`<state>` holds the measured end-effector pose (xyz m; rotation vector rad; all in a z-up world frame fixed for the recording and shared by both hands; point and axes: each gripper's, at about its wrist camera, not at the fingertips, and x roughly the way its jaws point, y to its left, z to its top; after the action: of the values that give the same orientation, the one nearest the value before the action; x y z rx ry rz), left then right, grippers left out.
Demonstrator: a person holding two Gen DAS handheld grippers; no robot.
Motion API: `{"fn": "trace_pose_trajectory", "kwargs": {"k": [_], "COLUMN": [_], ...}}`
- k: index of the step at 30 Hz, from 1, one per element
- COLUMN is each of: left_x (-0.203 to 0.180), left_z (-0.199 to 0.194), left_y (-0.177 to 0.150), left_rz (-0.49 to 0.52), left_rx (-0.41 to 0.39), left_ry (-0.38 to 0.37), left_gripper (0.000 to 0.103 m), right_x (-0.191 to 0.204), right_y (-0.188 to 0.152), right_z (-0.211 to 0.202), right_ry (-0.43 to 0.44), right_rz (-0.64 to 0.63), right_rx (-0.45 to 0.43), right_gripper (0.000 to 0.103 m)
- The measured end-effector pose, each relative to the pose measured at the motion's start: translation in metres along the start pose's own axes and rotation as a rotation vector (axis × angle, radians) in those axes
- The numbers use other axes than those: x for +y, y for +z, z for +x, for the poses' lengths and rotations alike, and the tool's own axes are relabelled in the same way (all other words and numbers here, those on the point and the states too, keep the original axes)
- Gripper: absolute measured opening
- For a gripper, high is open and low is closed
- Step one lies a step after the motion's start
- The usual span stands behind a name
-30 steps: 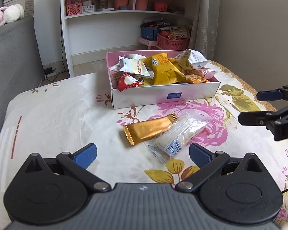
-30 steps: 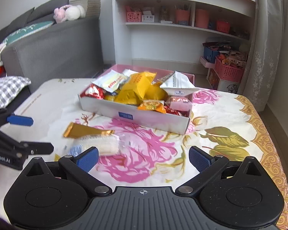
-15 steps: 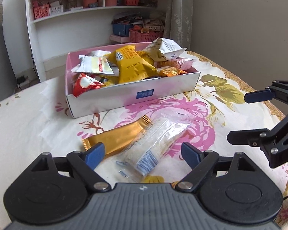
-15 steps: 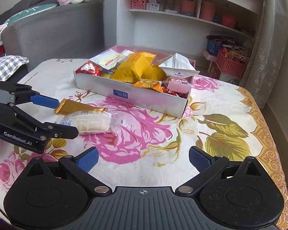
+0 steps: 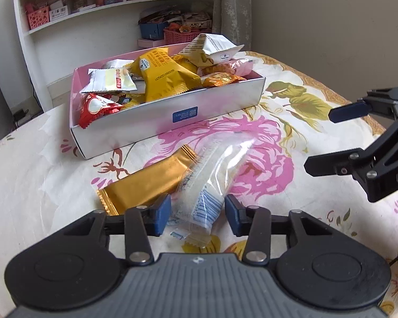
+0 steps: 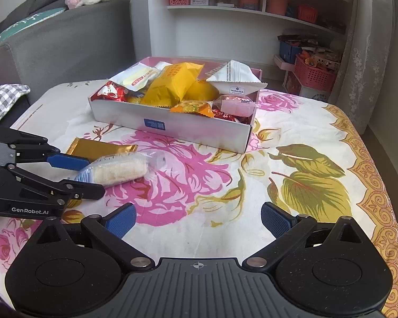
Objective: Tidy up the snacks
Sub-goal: 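Grasp the clear-wrapped white cake bar with left tool while right tool grasps gold bar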
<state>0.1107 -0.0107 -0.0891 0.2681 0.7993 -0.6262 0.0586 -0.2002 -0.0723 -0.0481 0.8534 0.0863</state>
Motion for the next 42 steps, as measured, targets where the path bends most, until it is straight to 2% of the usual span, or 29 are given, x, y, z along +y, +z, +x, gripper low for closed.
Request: {"fn": "trace_pose_trajectory", "kwargs": {"k": [5,15,18,21,25,28,31,35,36,39,42], "left_x": [0.004,0.027,0.04,0.052,0.065,0.071,0.073,0.075,0.076,0.083,0.089], "left_z": [-0.011,-0.047,-0.058,-0.066,-0.071,-0.071,-0.071,-0.068,-0.066,-0.062,-0.056], "left_y": [-0.005,-0.038,-0.047,-0.054,-0.06,-0.063,-0.061,-0.061,-0.06,-0.06,-0.06], "left_rz": [-0.016,-0.029,-0.047,-0.071,-0.072,-0.079,-0.08,-0.074,-0.078,-0.104,-0.137], "left_rx": [-0.005,0.018,0.032,0.045,0.068,0.075,0.065,0.052,0.052,0.055,0.059], "left_ry": [0.006,0.027,0.061,0.111,0.189,0.188,0.16,0.127,0.124,0.107,0.085], "left_gripper": [0.023,0.021,0.02,0.02,0.02,0.021,0.027,0.056,0.059,0.063,0.065], "right_x": [0.002,0.027,0.044,0.069,0.097,0.111,0.123,0.132,0.132,0.128,0.124], "right_y": [0.001,0.014,0.019,0.021,0.027,0.033,0.04,0.044,0.044,0.048,0.051], "right_z": [0.002,0.021,0.027,0.036,0.05,0.059,0.067,0.078,0.081,0.086,0.089], "right_ry": [-0.004,0.047,0.094,0.129,0.135,0.142,0.156,0.173,0.179,0.211,0.252], "right_rz": [-0.009,-0.07,-0.131,-0.256,-0.383,-0.434,-0.486,-0.554,-0.562,-0.535,-0.499], "right_rx": [-0.003,-0.017,-0.028,-0.037,-0.047,-0.056,-0.068,-0.068,-0.069,-0.069,-0.055], "right_gripper": [0.101,0.101,0.101,0.101,0.101,0.101,0.1,0.099,0.099,0.099,0.09]}}
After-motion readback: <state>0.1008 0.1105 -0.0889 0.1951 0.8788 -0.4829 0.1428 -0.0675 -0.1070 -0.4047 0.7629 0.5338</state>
